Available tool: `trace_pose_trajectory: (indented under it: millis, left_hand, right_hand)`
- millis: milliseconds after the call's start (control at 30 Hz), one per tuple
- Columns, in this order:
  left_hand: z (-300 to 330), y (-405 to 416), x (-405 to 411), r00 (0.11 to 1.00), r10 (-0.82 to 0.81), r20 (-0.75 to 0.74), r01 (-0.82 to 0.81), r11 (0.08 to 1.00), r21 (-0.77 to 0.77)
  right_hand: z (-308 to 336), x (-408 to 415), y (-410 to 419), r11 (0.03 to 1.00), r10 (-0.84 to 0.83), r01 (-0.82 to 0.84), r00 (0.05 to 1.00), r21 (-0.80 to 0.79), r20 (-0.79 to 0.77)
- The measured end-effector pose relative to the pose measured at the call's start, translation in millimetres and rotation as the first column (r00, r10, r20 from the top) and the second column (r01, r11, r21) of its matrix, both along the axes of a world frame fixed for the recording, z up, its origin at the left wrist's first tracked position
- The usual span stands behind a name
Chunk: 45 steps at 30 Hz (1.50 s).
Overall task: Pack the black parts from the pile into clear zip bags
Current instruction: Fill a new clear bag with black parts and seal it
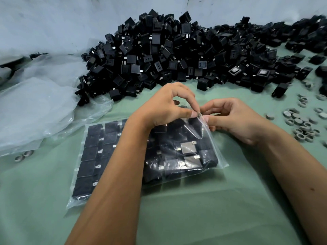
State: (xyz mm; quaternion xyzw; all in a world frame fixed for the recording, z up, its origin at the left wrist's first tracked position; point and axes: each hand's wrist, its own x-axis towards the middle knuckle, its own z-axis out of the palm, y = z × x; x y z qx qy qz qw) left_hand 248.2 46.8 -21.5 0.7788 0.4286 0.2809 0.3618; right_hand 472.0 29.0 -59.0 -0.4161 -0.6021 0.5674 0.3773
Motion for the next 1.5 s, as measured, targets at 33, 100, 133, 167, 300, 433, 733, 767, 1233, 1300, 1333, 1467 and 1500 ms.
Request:
trace_pose_trajectory:
  millis: [33, 100, 133, 167, 300, 433, 733, 767, 1233, 1300, 1333, 1467, 1500]
  left_hand:
    - [0.6, -0.1, -0.4, 1.000, -0.001, 0.005, 0.001, 1.000, -0.002]
    - [1.1, -0.3, -1.1, 1.000, 0.001, 0.015, -0.001, 1.000, -0.001]
    - [1.1, -0.3, -1.5, 1.000, 0.004, 0.018, -0.004, 1.000, 0.001]
    - [1.4, -0.3, -1.9, 1.000, 0.007, 0.017, -0.007, 1.000, 0.002]
    - [3.4, -0.1, -4.5, 1.000, 0.013, 0.011, -0.013, 1.000, 0.005]
    - [4.3, -2.4, -5.1, 1.000, 0.026, 0.011, -0.027, 1.000, 0.008]
    - [2.7, -4.4, 0.4, 0.999, 0.031, 0.007, -0.031, 0.999, -0.026]
    - [2.7, -4.1, -0.1, 0.999, 0.032, 0.008, -0.032, 0.999, -0.025]
    - [-0.2, 0.7, -2.6, 1.000, 0.023, 0.008, -0.023, 1.000, 0.010]
    - [0.1, 1.0, -4.0, 1.000, 0.014, 0.010, -0.015, 1.000, 0.021]
    - [0.1, 1.4, -5.2, 1.000, 0.014, 0.014, -0.014, 1.000, 0.022]
    - [-0.8, 1.8, -5.3, 0.999, 0.031, 0.032, -0.032, 0.999, 0.016]
    - [-1.0, 1.9, -3.6, 0.999, 0.034, 0.026, -0.035, 0.999, 0.020]
  right_hand:
    - [0.4, -0.9, -1.1, 1.000, 0.001, 0.000, 1.000, 0.019, -0.003]
    - [1.8, -2.9, -2.4, 0.998, -0.021, 0.021, 1.000, 0.058, -0.010]
    - [2.3, -4.0, -2.7, 0.996, -0.040, 0.040, 0.999, 0.076, -0.006]
    - [2.4, -5.5, -2.7, 0.994, -0.061, 0.060, 0.998, 0.091, 0.004]
    - [0.4, -14.3, -2.9, 0.990, -0.095, 0.097, 0.995, 0.098, -0.026]
    - [1.5, -18.6, -2.7, 0.991, -0.099, 0.105, 0.992, 0.083, -0.074]
    - [12.3, -12.6, -8.5, 0.994, 0.108, -0.109, 0.993, -0.022, -0.047]
    - [13.9, -9.8, -7.5, 0.994, 0.106, -0.107, 0.994, -0.022, -0.041]
    - [16.0, 8.9, -6.8, 0.847, 0.482, -0.520, 0.839, -0.109, -0.253]
    - [13.5, 4.7, -8.0, 0.814, 0.516, -0.569, 0.801, -0.116, -0.305]
    - [12.4, 3.4, -7.9, 0.808, 0.518, -0.577, 0.793, -0.120, -0.322]
    - [6.9, 4.0, 0.1, 0.936, 0.269, -0.320, 0.919, -0.148, -0.290]
    - [4.0, 2.6, 3.3, 0.974, 0.116, -0.161, 0.957, -0.156, -0.267]
